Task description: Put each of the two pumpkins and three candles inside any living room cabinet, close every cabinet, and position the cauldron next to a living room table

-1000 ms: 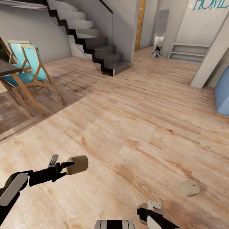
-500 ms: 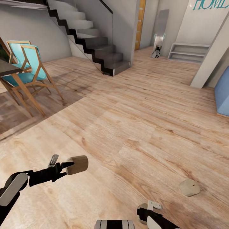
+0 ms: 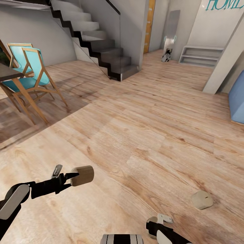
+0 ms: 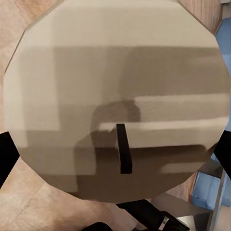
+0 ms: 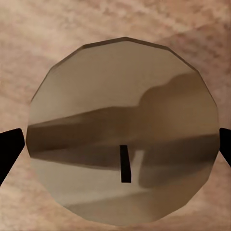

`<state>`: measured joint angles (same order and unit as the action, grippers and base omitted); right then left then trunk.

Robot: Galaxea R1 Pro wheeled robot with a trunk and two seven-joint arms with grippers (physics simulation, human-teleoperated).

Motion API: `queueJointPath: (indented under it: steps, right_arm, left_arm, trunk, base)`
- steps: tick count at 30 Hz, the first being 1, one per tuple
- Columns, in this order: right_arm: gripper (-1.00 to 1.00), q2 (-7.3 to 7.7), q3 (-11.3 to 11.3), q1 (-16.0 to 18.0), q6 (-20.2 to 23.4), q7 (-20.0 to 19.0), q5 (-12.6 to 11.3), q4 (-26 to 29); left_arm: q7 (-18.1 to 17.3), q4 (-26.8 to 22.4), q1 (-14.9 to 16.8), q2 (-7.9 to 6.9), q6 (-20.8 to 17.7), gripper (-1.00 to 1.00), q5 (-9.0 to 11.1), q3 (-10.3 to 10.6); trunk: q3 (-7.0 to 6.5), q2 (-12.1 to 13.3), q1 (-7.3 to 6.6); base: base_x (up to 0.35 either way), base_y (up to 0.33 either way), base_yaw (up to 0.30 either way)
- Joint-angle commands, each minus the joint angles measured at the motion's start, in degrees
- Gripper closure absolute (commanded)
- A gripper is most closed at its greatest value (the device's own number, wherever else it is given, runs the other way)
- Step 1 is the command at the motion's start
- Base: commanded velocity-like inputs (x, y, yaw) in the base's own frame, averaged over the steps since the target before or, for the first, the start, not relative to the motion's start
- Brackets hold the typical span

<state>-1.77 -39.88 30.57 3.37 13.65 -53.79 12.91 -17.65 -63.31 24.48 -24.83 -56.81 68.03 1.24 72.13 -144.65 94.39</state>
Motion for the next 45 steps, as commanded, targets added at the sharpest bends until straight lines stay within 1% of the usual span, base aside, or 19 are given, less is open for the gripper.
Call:
queueJointPath:
  steps: [1, 7, 30, 35, 37, 39, 40, 42, 43, 44, 45]
  right_arm:
    - [1.0, 0.06, -0.1, -0.1, 0.2, 0.3, -1.8, 0.1]
    - [1.0, 0.1, -0.1, -0.1, 0.2, 0.3, -1.8, 0.1]
    - [1.0, 0.15, 0.0, -0.1, 0.1, 0.4, -2.0, 0.8]
    - [1.0, 0.11, 0.1, -0.1, 1.1, 0.9, -2.0, 1.1]
    - [1.0, 0.15, 0.2, -0.1, 2.9, 1.0, -2.0, 1.2]
    - [1.0, 0.24, 0.6, -0.1, 6.9, 1.1, -2.0, 3.0]
    - [1.0, 0.4, 0.7, -0.1, 8.8, 1.2, -2.1, 4.9]
    - [1.0, 1.35, 0.8, -0.1, 13.9, 2.0, -2.1, 11.4]
    - [1.0, 1.64, 0.9, -0.1, 15.4, 2.6, -2.2, 13.5]
    - [1.0, 2.59, 1.2, -0.1, 19.8, 5.5, -2.4, 20.0]
    - [1.0, 2.88, 1.5, -0.1, 21.2, 6.8, -2.5, 22.2]
  left_arm:
    - [-0.5, 0.0, 0.0, -0.04, -0.1, 1.0, -0.3, 0.1]
    - [-0.5, 0.0, 0.0, -0.04, -0.1, 1.0, -0.4, 0.1]
    - [-0.4, 0.4, 0.0, 0.01, -0.1, 1.0, -0.4, 0.0]
    - [-0.3, 0.5, 0.0, -0.04, 0.0, 1.0, -1.1, 0.0]
    - [-0.3, 0.5, 0.0, -0.04, 0.0, 1.0, -1.2, 0.0]
    - [-0.3, 0.5, 0.0, -0.04, 0.0, 1.0, -1.3, 0.0]
    - [-0.3, 0.5, 0.0, -0.04, 0.0, 1.0, -1.3, 0.0]
    - [-0.3, 0.5, 0.0, -0.04, 0.0, 1.0, -1.3, 0.0]
    - [-0.3, 0.5, 0.0, -0.04, 0.0, 1.0, -1.3, 0.0]
    - [-0.3, 0.5, 0.0, -0.08, 0.0, 1.0, -1.3, 0.0]
    - [-0.3, 0.5, 0.0, -0.09, 0.0, 1.0, -1.3, 0.0]
  trunk:
    - [0.06, 0.0, 0.01]
    - [0.06, 0.0, 0.01]
    - [-5.04, 0.3, -0.58]
    - [-6.14, 0.4, -0.71]
    - [-6.59, 0.4, -0.76]
    - [-7.03, 0.4, -0.81]
    - [-7.25, 0.4, -0.84]
    - [-7.7, 0.5, -0.89]
    - [-7.92, 0.5, -0.91]
    - [-8.14, 0.5, -0.94]
    - [-8.36, 0.5, -0.97]
  base:
    - [0.0, 0.0, 0.0]
    - [0.0, 0.0, 0.0]
    - [0.0, 0.0, 0.0]
    - [0.0, 0.0, 0.0]
    - [0.0, 0.0, 0.0]
    - [0.0, 0.0, 0.0]
    - [0.0, 0.0, 0.0]
    - [0.0, 0.0, 0.0]
    - [0.0, 0.0, 0.0]
    - [0.0, 0.0, 0.0]
    - [0.0, 0.0, 0.0]
